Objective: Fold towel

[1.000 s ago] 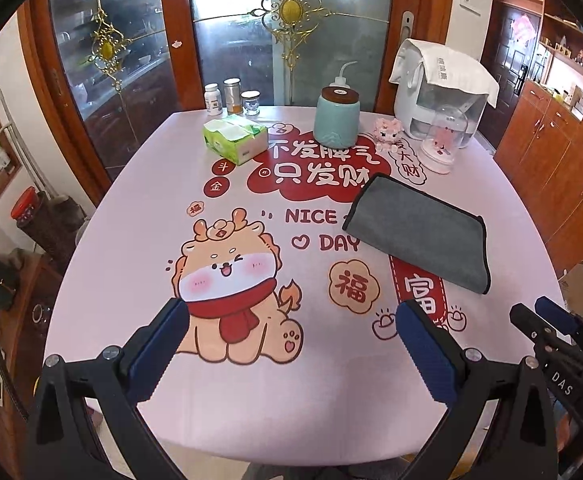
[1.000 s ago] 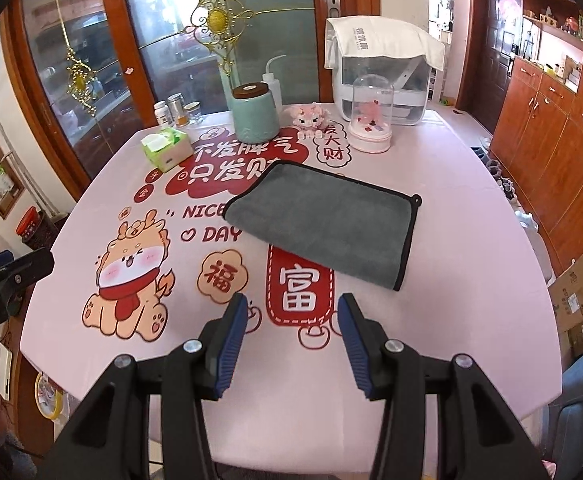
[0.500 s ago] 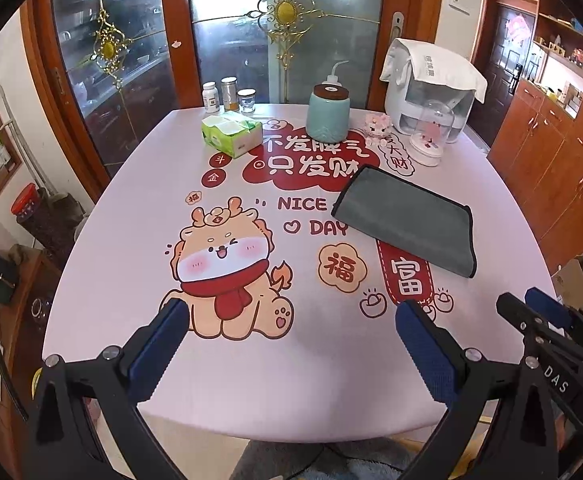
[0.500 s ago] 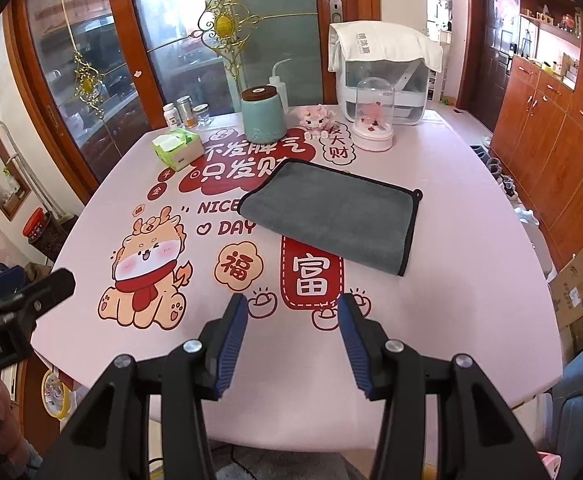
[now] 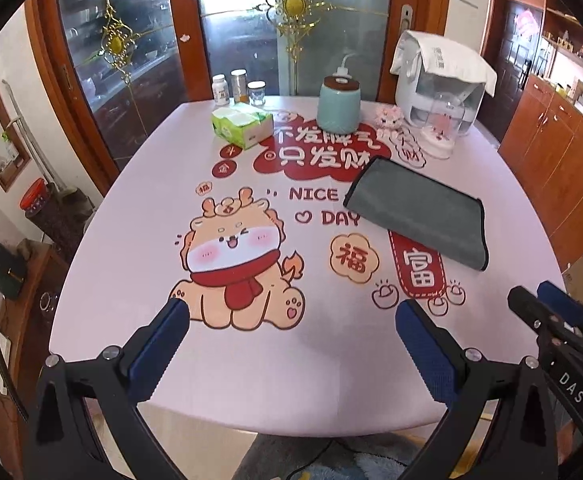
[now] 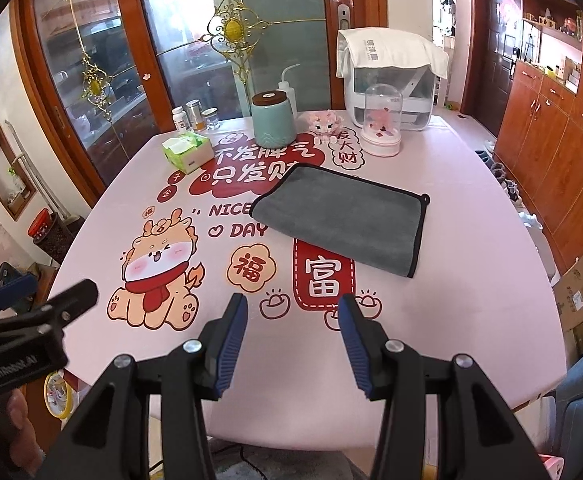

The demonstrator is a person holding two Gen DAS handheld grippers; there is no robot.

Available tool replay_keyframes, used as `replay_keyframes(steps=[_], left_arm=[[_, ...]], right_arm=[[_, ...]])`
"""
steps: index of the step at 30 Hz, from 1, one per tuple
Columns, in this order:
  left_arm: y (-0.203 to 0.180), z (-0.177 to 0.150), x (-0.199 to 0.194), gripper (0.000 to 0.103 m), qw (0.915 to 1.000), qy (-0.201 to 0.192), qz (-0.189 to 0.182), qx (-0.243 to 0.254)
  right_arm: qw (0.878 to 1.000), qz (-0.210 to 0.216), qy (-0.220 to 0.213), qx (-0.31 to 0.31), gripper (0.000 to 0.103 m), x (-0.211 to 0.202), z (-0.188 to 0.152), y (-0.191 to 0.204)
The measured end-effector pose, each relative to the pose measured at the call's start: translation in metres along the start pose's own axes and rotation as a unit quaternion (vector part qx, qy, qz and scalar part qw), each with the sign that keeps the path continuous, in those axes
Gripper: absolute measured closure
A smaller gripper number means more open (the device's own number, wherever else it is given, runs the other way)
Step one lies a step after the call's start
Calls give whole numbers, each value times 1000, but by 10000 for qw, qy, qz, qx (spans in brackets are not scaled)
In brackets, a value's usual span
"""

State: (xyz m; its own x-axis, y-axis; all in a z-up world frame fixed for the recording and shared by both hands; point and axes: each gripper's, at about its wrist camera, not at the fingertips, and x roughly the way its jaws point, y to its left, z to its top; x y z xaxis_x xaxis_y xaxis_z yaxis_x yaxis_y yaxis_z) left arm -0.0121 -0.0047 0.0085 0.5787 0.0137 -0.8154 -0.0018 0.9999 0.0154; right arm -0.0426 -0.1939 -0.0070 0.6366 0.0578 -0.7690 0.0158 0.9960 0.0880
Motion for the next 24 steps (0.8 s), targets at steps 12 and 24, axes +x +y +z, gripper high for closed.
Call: replay_keyframes(steps=[12, 24], left_arm=[[-1, -7, 4, 1, 10000, 68, -14, 4], [-1, -10, 4, 1, 10000, 52, -8, -24]], right_arm=[[10000, -41, -2, -89, 47, -2, -3, 6], [9998, -148, 43, -118, 47, -2, -7, 6]])
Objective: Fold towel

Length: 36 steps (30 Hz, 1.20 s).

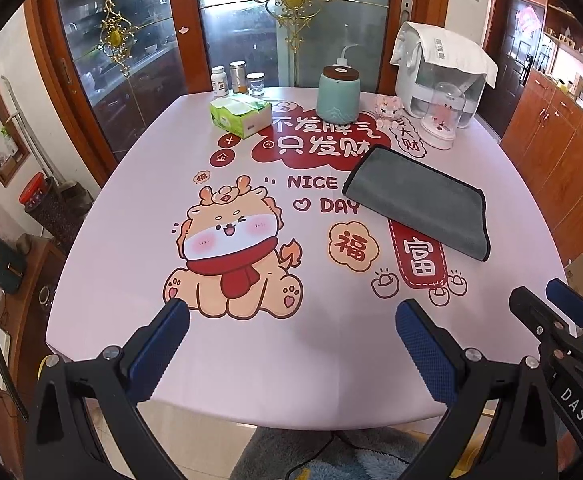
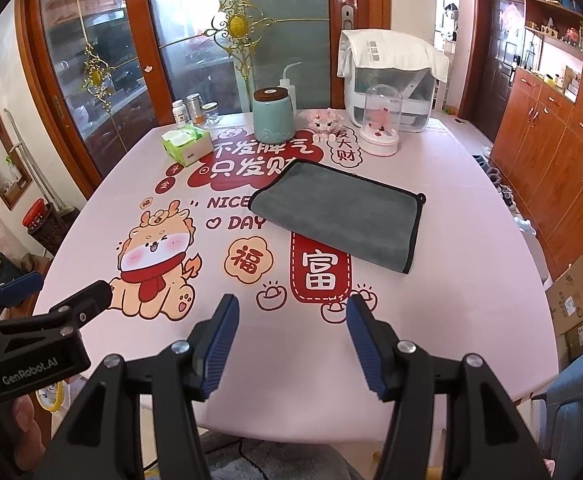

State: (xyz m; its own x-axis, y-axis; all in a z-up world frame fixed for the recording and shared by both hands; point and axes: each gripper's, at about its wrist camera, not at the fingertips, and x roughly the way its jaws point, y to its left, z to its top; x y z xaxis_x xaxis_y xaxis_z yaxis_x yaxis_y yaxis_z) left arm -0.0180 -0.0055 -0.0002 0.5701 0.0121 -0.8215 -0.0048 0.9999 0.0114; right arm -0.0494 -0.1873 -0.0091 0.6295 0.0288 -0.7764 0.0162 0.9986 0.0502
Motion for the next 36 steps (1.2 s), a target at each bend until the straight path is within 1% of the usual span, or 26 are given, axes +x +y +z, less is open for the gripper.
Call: replay_keyframes(steps=[9, 36], left_arm=[[-2, -5, 1, 1, 10000, 12, -23, 36], [3, -7, 5, 1, 9999, 102, -37, 32]], right_arm=[[9999, -45, 92, 75, 47, 5, -4, -3], [9999, -32, 156, 22, 47, 12, -6, 0]])
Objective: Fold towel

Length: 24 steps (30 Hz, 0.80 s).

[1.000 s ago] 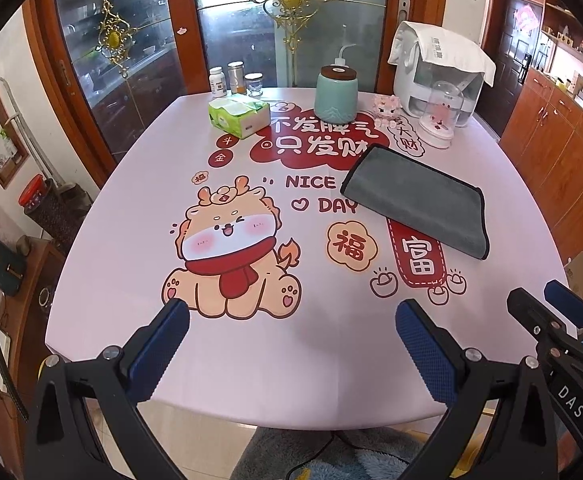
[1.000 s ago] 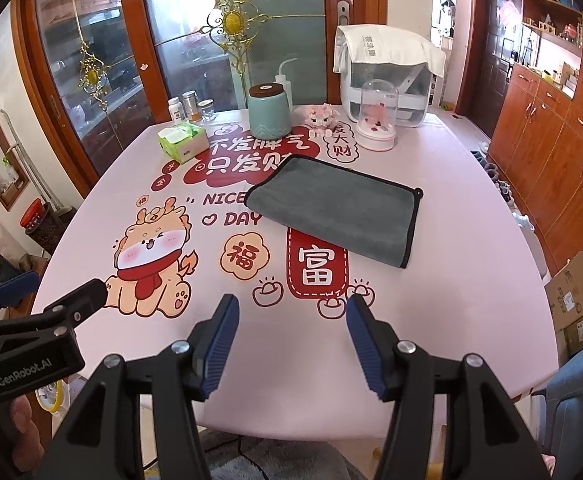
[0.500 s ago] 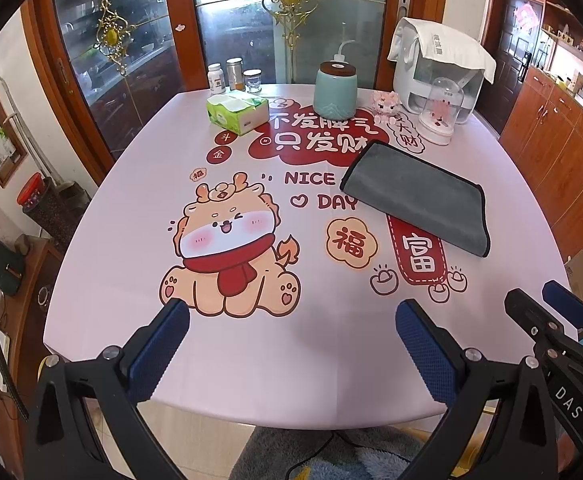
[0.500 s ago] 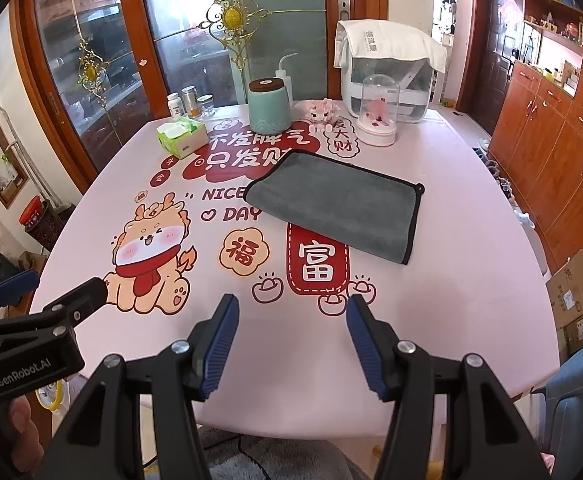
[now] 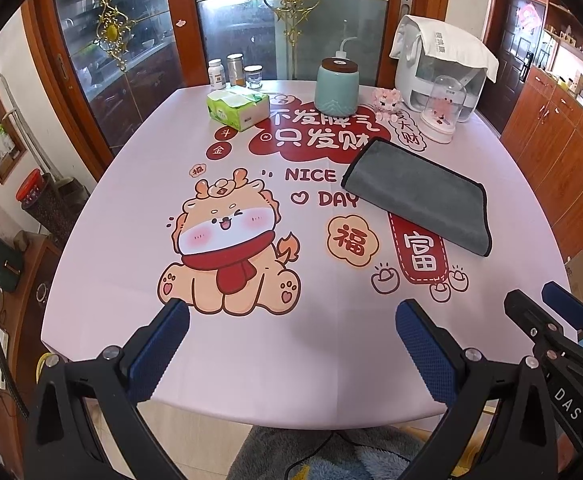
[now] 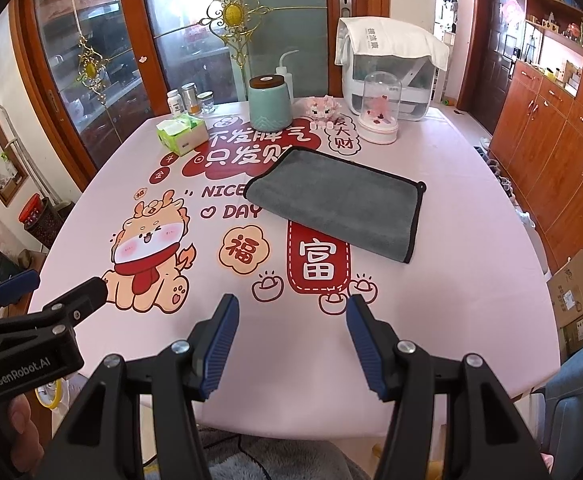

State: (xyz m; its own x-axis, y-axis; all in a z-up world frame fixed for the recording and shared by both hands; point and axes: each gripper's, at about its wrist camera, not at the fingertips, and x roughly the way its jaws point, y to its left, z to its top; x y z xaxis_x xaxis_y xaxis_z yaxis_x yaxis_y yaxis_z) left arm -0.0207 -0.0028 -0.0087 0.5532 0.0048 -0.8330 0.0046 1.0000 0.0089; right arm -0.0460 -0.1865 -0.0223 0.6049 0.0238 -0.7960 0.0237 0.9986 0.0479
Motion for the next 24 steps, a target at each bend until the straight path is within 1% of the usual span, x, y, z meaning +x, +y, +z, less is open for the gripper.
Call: replay_keyframes(steps=[24], left_arm=[[-5, 1, 4, 1, 10000, 42, 19, -3]], right_arm=[[10000, 32, 46, 10, 47, 8, -1, -1]])
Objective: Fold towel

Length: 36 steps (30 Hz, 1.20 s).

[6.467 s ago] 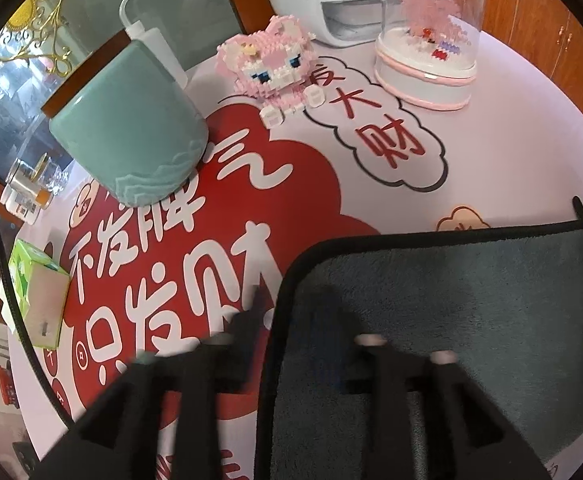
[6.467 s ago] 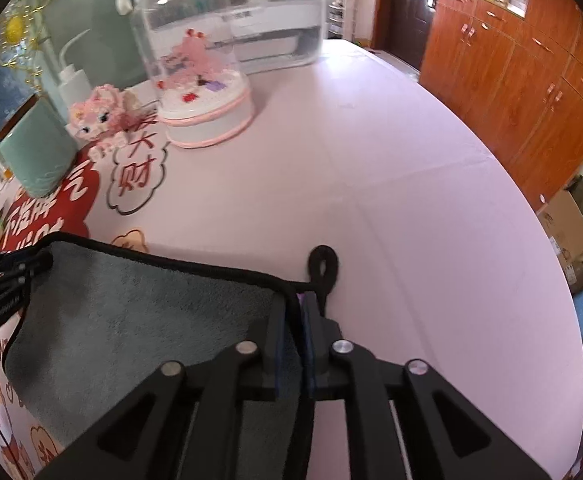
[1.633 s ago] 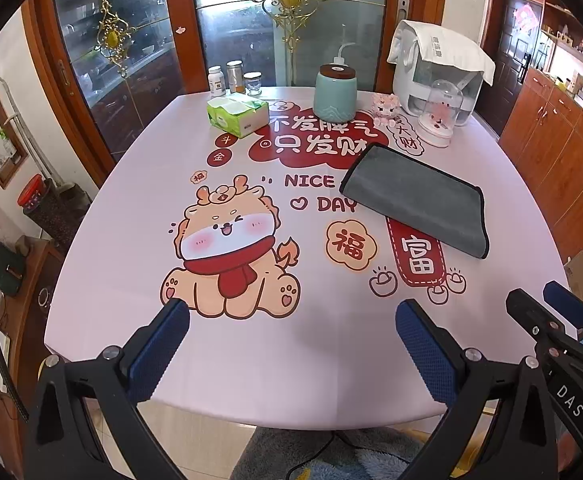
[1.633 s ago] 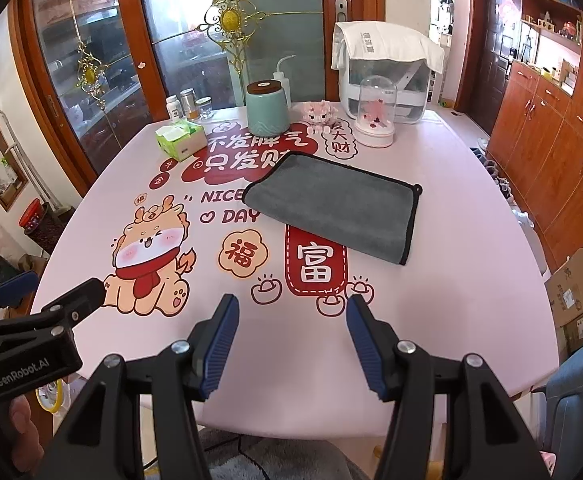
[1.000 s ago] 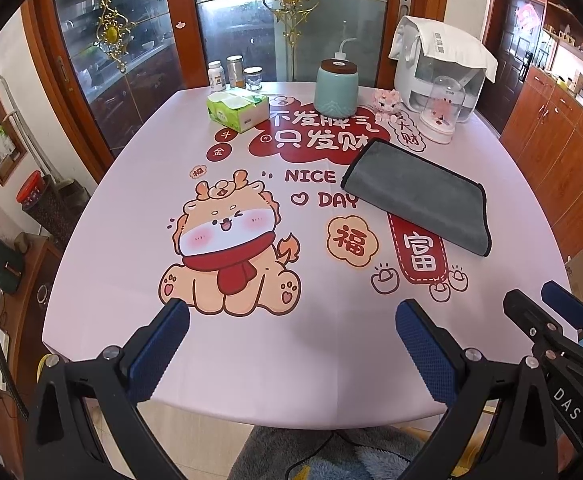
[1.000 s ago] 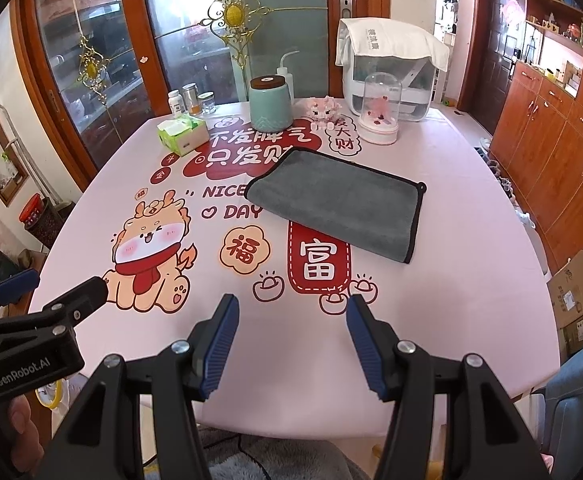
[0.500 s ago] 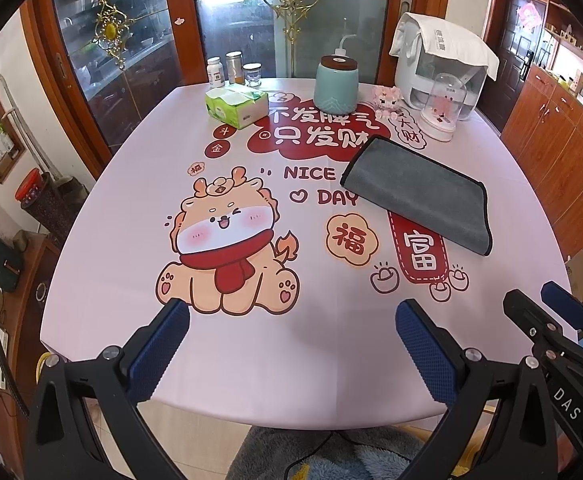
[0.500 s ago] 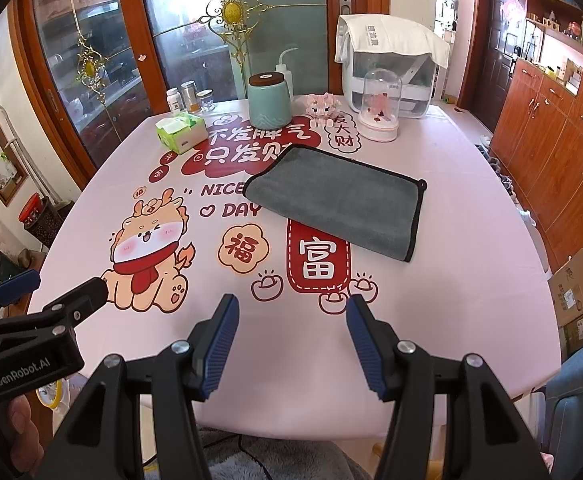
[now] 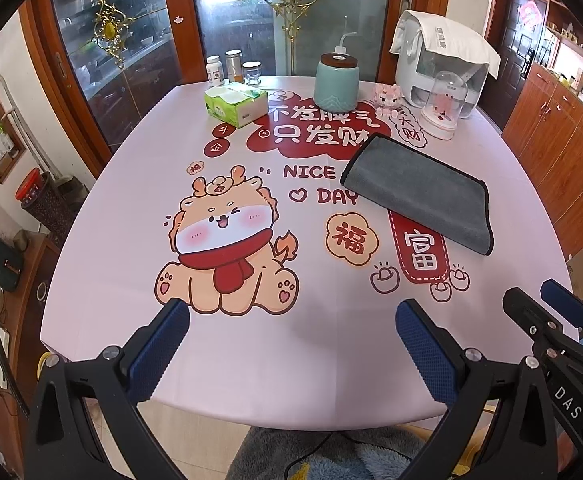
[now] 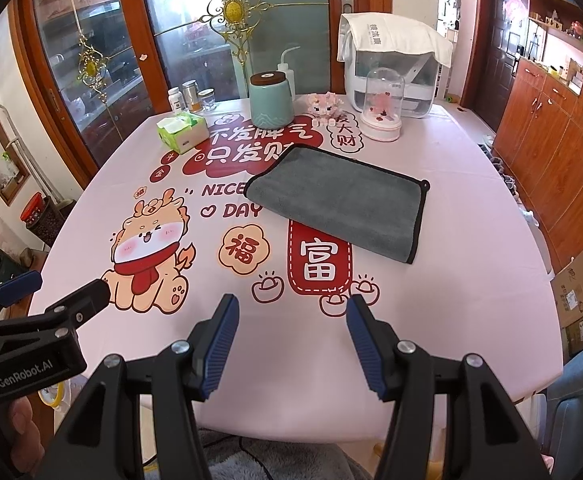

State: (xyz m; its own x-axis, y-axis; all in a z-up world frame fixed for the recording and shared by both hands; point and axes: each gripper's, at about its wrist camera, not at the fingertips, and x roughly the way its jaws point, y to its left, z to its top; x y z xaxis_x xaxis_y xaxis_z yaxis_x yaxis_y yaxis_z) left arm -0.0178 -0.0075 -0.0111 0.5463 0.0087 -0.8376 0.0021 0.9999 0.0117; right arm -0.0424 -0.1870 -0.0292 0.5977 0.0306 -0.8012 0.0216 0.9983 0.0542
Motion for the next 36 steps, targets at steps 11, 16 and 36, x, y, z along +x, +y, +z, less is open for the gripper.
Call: replay_keyframes(steps=[11, 16, 36], left_arm=[[0, -1, 1, 1, 10000, 8, 19, -5], [3, -4, 2, 1, 10000, 17, 19, -14], [3, -6, 1, 1, 10000, 36, 26, 7]], right_arm=[[10000, 33, 5, -13, 47, 1, 1, 1], [10000, 46, 28, -20, 47, 1, 1, 3], [10000, 46, 62, 11, 47, 1, -1, 2]])
